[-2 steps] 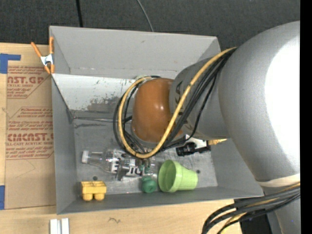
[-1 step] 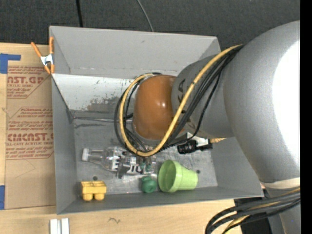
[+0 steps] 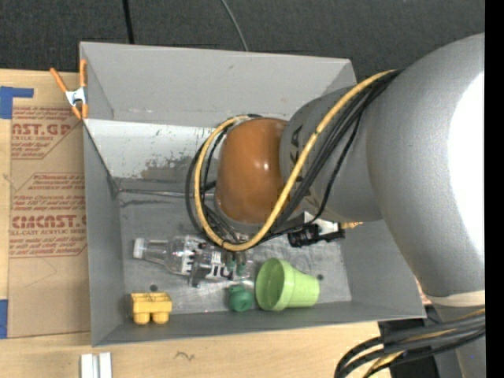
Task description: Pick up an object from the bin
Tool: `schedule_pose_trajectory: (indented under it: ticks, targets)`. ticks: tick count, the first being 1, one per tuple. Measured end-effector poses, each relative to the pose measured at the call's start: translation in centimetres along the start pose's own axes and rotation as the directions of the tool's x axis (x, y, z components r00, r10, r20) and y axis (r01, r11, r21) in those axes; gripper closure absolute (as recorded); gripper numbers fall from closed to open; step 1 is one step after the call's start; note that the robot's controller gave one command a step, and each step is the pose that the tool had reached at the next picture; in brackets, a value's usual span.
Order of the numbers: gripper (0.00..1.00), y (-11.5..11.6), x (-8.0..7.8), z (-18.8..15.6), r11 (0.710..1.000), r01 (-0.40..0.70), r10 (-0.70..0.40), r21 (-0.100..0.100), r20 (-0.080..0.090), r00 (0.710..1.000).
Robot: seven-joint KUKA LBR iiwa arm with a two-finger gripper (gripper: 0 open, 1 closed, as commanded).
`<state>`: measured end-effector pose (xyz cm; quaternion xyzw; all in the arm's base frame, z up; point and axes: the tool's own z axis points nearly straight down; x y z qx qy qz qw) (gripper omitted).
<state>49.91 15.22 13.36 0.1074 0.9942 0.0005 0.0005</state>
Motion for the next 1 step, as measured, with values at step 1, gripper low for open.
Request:
schedule_pose_trajectory:
  ticks: [1]
  targets:
    - [1.00, 0.00, 0.00, -0.59, 1.000, 0.000, 0.000, 0.000, 0.000, 1.000]
